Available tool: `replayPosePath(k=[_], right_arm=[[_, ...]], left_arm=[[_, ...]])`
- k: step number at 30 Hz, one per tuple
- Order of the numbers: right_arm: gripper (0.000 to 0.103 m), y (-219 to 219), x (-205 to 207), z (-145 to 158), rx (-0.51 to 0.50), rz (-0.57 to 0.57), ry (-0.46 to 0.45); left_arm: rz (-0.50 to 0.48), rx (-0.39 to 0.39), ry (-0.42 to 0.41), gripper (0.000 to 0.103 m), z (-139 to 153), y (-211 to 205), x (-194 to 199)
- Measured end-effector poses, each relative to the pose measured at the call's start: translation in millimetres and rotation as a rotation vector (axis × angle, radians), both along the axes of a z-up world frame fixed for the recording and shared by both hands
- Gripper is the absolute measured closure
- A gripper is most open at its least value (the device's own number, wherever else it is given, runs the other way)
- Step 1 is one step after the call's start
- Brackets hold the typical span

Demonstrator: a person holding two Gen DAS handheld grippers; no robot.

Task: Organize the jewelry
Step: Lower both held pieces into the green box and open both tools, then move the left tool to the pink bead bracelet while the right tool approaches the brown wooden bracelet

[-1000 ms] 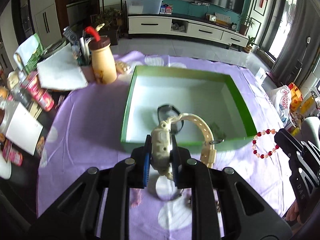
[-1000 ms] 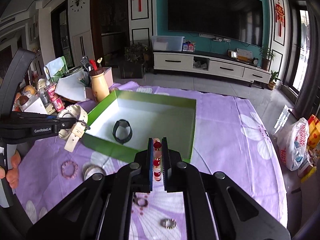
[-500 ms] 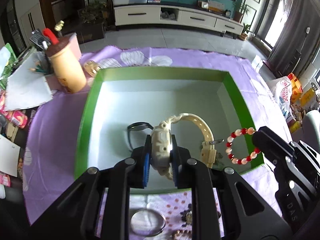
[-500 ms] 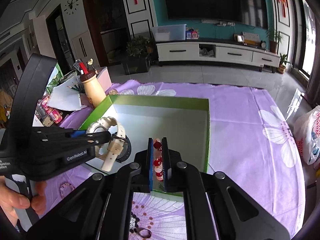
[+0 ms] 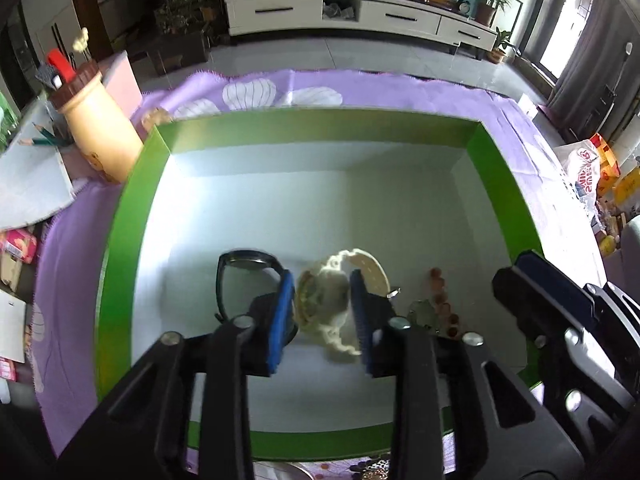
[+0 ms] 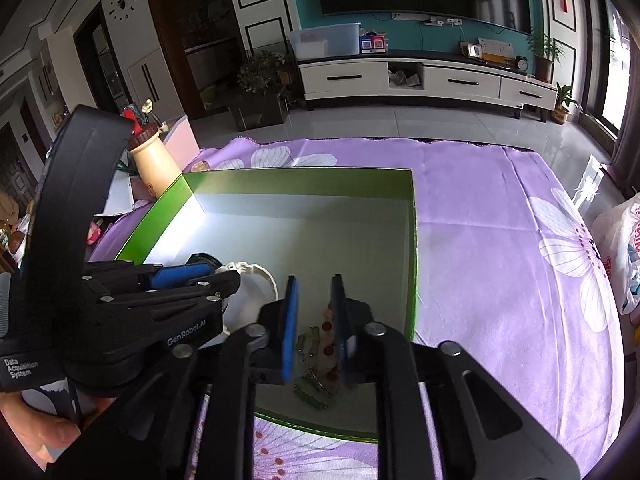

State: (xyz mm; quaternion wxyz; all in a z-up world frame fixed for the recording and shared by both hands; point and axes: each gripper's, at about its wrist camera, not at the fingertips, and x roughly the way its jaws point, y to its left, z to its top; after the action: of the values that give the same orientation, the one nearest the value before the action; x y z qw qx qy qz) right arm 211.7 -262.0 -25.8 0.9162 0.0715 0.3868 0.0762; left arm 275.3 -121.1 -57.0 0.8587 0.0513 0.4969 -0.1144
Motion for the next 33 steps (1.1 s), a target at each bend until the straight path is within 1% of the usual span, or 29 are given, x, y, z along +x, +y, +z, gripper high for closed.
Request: replayPosePath(k=[1, 2, 7, 9, 10, 15, 17, 20, 24, 27, 30, 33], right_arm=[[0.075, -1.7, -2.3, -0.1, 0.011, -0.004, -0.002], [0.075, -3.5, -3.9, 0.6, 0.018, -0.006, -0.005], [0.073, -8.9, -25.0, 6.1, 0.036, -0.003, -0.024], [0.068, -9.7, -33.9, 8.9, 0.034, 0.000, -0.031], [0.067, -10.2, -40.4, 10.3, 0.032, 0.000, -0.036], [0.067, -12.2, -70.6, 15.9, 0.027, 0.009, -0.045], [0.067, -13.1, -81.0, 18.1, 0.022, 0.009, -0.048], [0.067, -15.6, -98.5, 20.4, 0.019, 0.008, -0.046], [0.067, -13.7, -121.8, 20.9, 0.007, 0.022, -0.040], [0.067, -10.1, -138.4, 18.0, 0.005, 0.035, -0.022], [0.067, -3.0, -155.2, 11.7, 0.017, 0.054, -0.001], [0.067, 6.9, -168.3, 1.8, 0.036, 0.081, 0.031]], left_arm=[[-0.003, -0.003, -0.007, 0.059, 2.9, 0.1, -2.5], [-0.007, -0.005, -0.017, 0.057, 6.2, 0.5, -5.8], [-0.012, -0.013, -0.065, 0.037, 25.3, 10.4, -25.1], [-0.013, -0.008, -0.087, 0.035, 33.0, 16.7, -34.9], [-0.012, -0.006, -0.098, 0.032, 37.2, 21.1, -40.5], [-0.009, 0.016, -0.136, 0.027, 53.1, 44.1, -66.6], [0.001, 0.021, -0.144, 0.026, 57.8, 60.3, -79.7], [0.029, 0.006, -0.142, 0.025, 61.3, 90.9, -97.5], [0.095, 0.031, -0.136, 0.024, 55.2, 134.5, -120.1], [0.138, 0.044, -0.087, 0.024, 38.3, 161.2, -136.4], [0.160, 0.024, -0.033, 0.024, 19.6, 175.6, -147.2], [0.168, 0.019, 0.001, 0.024, 2.7, 179.3, -155.6]])
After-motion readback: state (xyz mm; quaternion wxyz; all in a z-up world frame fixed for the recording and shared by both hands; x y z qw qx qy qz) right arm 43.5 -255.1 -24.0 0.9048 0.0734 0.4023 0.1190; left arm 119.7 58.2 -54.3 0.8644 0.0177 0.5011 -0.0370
